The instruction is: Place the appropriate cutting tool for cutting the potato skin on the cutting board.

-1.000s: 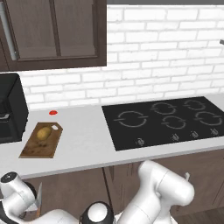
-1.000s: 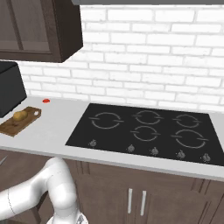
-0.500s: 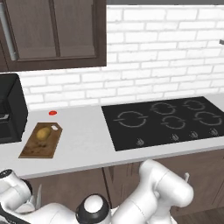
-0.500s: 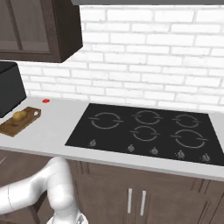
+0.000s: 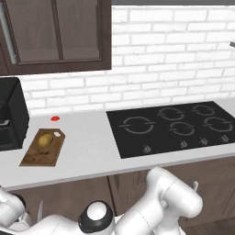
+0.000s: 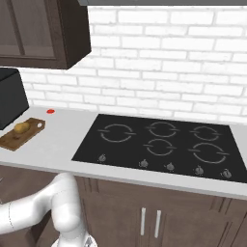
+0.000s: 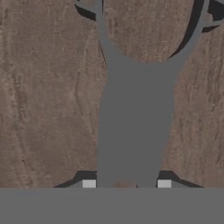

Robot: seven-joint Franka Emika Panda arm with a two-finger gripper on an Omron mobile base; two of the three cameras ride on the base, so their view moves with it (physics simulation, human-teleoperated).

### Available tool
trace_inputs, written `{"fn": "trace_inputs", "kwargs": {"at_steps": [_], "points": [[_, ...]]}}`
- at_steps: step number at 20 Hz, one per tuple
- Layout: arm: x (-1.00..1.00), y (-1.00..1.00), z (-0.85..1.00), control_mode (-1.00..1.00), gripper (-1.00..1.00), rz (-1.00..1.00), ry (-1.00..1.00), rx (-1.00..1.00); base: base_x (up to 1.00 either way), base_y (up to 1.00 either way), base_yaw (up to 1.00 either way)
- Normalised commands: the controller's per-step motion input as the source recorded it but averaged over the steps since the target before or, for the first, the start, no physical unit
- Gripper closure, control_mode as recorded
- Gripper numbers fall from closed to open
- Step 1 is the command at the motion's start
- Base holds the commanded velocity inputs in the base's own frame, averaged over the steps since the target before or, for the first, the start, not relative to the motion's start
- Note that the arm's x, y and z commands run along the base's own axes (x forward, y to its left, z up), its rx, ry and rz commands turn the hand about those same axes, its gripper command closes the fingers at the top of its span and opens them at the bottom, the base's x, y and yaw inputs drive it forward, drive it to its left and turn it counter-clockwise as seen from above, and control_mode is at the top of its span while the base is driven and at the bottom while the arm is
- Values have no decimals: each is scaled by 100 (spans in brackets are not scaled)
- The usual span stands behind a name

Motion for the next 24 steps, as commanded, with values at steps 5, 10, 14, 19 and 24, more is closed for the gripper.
{"fn": "trace_inputs", "kwargs": {"at_steps": [5, 10, 14, 19, 24], "points": [[-42, -19, 18, -100, 100, 0, 0, 1, 0, 0, 0], [-70, -16, 99, -100, 100, -4, 0, 10, 0, 0, 0], [-51, -15, 97, -100, 100, -4, 4, 6, 0, 0, 0], [-1, -62, 85, -100, 100, -13, 4, 0, 0, 0, 0], [27, -81, 70, -100, 100, -16, 6, 0, 0, 0, 0]]}}
